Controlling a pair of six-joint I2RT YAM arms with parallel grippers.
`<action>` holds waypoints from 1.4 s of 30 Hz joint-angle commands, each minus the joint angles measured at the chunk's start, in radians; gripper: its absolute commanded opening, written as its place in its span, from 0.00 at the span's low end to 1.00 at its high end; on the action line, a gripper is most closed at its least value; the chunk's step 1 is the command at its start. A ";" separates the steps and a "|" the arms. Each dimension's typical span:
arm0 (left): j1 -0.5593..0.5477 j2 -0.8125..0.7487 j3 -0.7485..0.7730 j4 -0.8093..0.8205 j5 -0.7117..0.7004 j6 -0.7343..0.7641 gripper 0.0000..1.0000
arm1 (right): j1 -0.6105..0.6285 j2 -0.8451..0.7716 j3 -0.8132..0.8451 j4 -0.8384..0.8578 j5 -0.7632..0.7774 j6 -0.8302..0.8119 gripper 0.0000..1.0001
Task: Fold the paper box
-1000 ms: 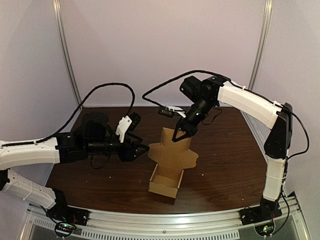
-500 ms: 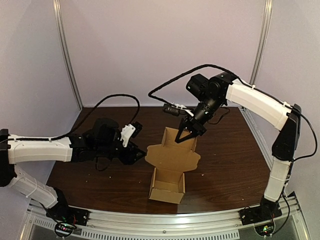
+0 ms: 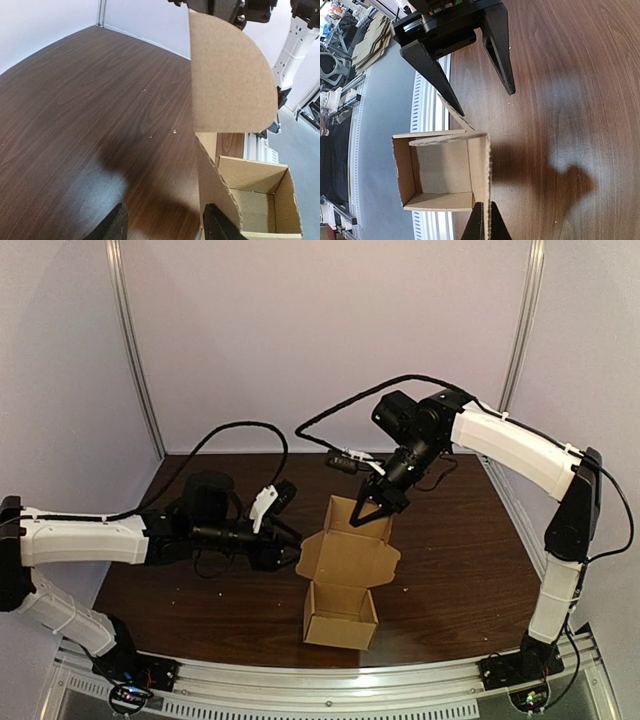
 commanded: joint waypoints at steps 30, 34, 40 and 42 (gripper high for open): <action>-0.002 -0.002 -0.039 0.126 0.167 -0.061 0.53 | 0.005 -0.076 -0.023 -0.020 -0.037 -0.069 0.00; -0.004 0.031 -0.035 0.173 0.190 -0.076 0.53 | 0.007 -0.080 -0.024 -0.024 -0.050 -0.067 0.00; -0.045 0.065 -0.019 0.229 0.251 -0.066 0.57 | 0.010 -0.077 -0.025 -0.019 -0.058 -0.061 0.00; -0.056 0.077 -0.003 0.223 0.271 -0.062 0.58 | 0.011 -0.075 -0.025 -0.016 -0.059 -0.061 0.00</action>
